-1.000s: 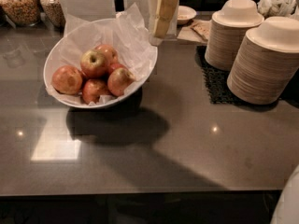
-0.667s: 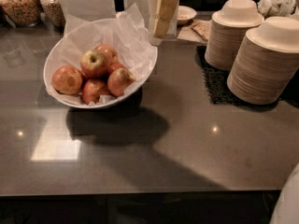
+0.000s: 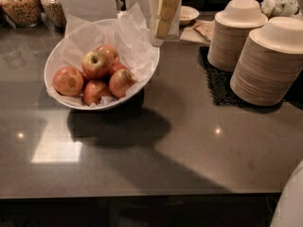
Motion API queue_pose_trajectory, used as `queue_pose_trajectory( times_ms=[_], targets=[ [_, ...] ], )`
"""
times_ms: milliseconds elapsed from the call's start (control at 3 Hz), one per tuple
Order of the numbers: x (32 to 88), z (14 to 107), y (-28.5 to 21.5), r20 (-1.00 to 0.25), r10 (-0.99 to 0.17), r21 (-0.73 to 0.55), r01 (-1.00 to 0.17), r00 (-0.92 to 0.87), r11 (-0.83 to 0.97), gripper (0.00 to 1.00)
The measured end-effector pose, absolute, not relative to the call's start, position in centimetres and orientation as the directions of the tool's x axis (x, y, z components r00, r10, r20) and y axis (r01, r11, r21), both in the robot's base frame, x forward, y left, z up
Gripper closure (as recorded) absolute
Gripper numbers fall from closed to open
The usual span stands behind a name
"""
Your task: Pick apple from white bowl
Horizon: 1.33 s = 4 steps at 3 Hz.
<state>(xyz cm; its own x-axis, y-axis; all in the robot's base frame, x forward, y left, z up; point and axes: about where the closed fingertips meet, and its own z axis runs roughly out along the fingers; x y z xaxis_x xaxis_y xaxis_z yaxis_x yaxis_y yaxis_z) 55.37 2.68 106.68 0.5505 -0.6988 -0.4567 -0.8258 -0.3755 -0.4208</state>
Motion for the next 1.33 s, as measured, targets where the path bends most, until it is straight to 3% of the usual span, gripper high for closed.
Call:
queue_pose_trajectory(
  times_ms=[667,1333],
  targets=[
    [52.1,106.8,11.8,-0.502,-0.599,-0.377,-0.781,0.624,-0.498,0.00],
    [53.4,104.5,12.5,-0.561,-0.606,-0.345,-0.825,0.563,-0.447,0.00]
  ],
)
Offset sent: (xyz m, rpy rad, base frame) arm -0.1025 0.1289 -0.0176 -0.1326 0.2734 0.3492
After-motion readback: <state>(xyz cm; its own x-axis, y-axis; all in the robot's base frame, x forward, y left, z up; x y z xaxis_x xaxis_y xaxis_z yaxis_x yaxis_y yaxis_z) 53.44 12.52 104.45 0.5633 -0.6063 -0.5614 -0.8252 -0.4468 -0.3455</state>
